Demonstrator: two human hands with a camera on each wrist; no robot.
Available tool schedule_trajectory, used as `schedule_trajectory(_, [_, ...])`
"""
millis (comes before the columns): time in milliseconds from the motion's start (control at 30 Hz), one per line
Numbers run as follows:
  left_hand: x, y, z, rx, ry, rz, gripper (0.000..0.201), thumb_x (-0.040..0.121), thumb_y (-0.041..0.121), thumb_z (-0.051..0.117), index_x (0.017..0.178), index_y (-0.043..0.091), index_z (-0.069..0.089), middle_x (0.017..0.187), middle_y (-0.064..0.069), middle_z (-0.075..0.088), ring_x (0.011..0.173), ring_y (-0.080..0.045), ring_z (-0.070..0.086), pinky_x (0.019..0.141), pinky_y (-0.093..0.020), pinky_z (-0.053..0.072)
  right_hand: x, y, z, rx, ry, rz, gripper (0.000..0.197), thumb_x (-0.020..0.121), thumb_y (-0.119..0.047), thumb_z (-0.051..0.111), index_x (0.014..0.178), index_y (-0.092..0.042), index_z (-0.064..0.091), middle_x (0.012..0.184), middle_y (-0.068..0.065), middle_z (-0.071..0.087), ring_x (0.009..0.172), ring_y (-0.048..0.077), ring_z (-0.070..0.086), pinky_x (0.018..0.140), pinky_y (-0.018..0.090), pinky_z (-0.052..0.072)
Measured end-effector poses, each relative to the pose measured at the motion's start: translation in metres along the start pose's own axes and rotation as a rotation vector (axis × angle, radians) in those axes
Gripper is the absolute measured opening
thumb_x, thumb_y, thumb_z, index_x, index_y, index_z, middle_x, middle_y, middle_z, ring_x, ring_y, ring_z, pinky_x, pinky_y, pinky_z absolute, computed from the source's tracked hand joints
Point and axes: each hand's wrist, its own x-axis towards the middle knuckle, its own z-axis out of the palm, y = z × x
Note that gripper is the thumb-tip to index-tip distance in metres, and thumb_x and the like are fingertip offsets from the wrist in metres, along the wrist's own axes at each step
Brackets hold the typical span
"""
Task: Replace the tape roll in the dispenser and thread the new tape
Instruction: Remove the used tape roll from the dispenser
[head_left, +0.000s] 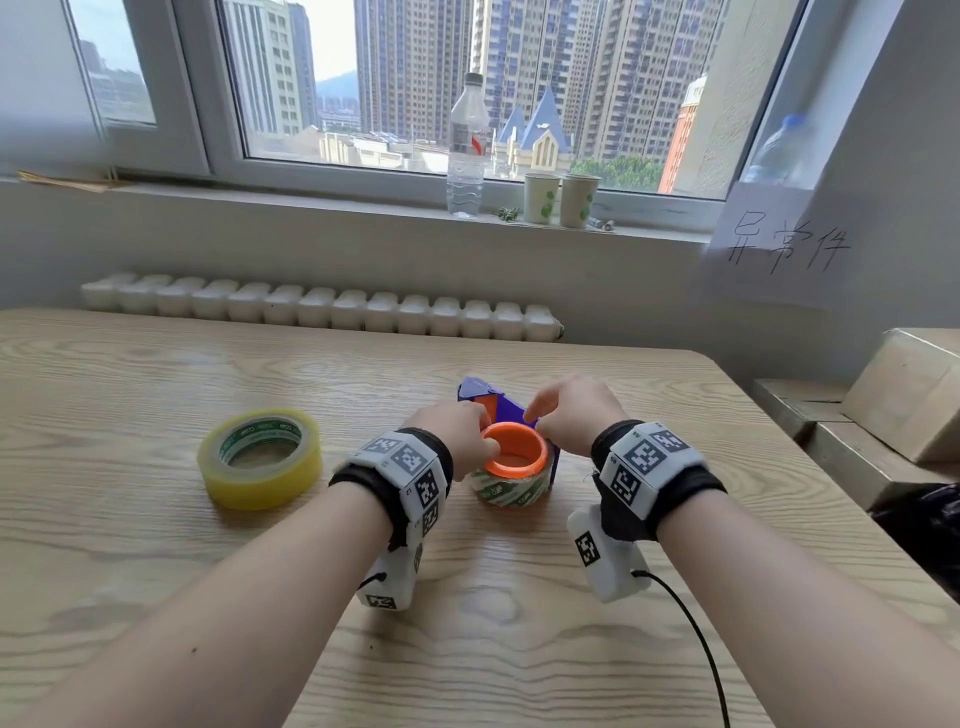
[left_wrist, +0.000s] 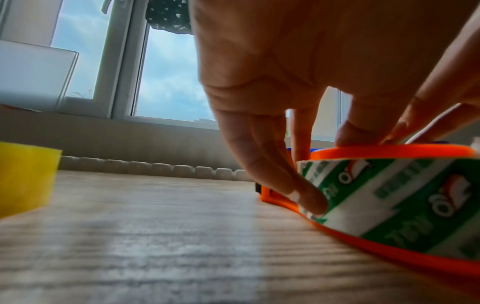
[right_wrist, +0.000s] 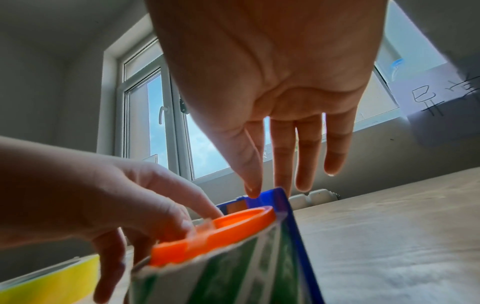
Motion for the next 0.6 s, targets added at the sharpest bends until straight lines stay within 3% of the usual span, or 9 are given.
schedule_trajectory(100, [-0.002, 0.002, 0.000, -0.001, -0.024, 0.050, 0.037, 0.083, 0.020, 0.048, 0.119, 0.027, 0.056, 0.097, 0.000, 0.069, 0.078, -0.019, 0.071, 0.077, -0.031, 0.057, -0.006, 0.000, -0.002, 0.010, -0.004, -0.032, 0.027, 0.076, -0.003, 0.059, 0.086, -0.022, 0.074, 0.108, 0.002, 0.070, 0.104, 0.018, 0.062, 0.088, 0.030, 0.052])
schedule_trajectory(200, [-0.003, 0.002, 0.001, 0.113, 0.001, 0.103, 0.039, 0.086, 0.019, 0.047, 0.122, 0.034, 0.054, 0.118, 0.004, 0.065, 0.101, -0.018, 0.063, 0.088, -0.035, 0.053, -0.013, 0.000, -0.004, 0.013, -0.014, -0.057, 0.028, 0.074, -0.001, 0.060, 0.089, -0.019, 0.074, 0.114, 0.002, 0.066, 0.111, 0.018, 0.058, 0.094, 0.034, 0.050])
schedule_trajectory(333, [-0.008, 0.000, 0.000, 0.173, 0.049, 0.156, 0.041, 0.088, 0.015, 0.047, 0.125, 0.032, 0.052, 0.120, 0.010, 0.065, 0.109, -0.014, 0.059, 0.090, -0.029, 0.050, -0.024, 0.005, -0.008, -0.029, -0.026, -0.061, 0.038, 0.076, -0.001, 0.059, 0.108, -0.020, 0.069, 0.126, 0.004, 0.058, 0.122, 0.020, 0.050, 0.098, 0.033, 0.046])
schedule_trajectory(467, [-0.015, 0.002, -0.002, 0.116, 0.056, 0.176, 0.036, 0.086, 0.008, 0.050, 0.115, 0.028, 0.062, 0.116, 0.006, 0.068, 0.103, -0.014, 0.063, 0.085, -0.028, 0.053, -0.034, 0.011, -0.011, -0.004, -0.028, -0.062, 0.056, 0.077, 0.003, 0.056, 0.128, -0.021, 0.055, 0.134, 0.003, 0.053, 0.126, 0.018, 0.047, 0.097, 0.030, 0.045])
schedule_trajectory(600, [-0.021, 0.006, -0.002, 0.112, 0.051, 0.217, 0.042, 0.083, 0.000, 0.048, 0.112, 0.024, 0.066, 0.116, 0.002, 0.068, 0.105, -0.015, 0.062, 0.083, -0.024, 0.048, -0.044, 0.012, -0.014, -0.007, -0.099, -0.064, 0.076, 0.075, 0.005, 0.057, 0.142, -0.026, 0.039, 0.146, 0.001, 0.043, 0.134, 0.018, 0.040, 0.100, 0.029, 0.043])
